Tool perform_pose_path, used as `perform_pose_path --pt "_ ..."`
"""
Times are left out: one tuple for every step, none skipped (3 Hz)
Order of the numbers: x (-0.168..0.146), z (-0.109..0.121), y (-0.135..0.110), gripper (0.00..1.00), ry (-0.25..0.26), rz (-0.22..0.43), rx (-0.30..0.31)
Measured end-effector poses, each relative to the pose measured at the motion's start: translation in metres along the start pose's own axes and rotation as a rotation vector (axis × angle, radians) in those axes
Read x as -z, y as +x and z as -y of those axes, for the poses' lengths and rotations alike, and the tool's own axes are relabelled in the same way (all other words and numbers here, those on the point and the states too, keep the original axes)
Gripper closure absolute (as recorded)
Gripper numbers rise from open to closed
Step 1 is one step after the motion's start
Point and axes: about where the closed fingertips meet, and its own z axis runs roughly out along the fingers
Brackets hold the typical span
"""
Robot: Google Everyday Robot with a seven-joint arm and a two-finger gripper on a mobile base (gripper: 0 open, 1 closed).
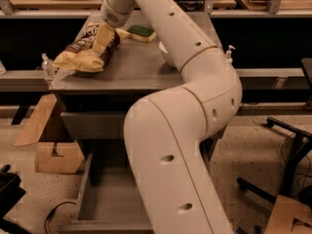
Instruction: Place brown chip bag into middle drawer
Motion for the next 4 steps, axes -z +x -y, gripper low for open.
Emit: perform_pose_path --pt "0.017 0.010 -0.009 0.00 0.031 0.025 0.006" --pt "0.017 0.010 -0.009 0.00 0.031 0.025 0.006" --pt "-0.008 0.001 -0.020 0.00 -0.008 0.057 0.003" --pt "-0.028 -0.015 -0.039 0.00 -0.051 0.049 0.029"
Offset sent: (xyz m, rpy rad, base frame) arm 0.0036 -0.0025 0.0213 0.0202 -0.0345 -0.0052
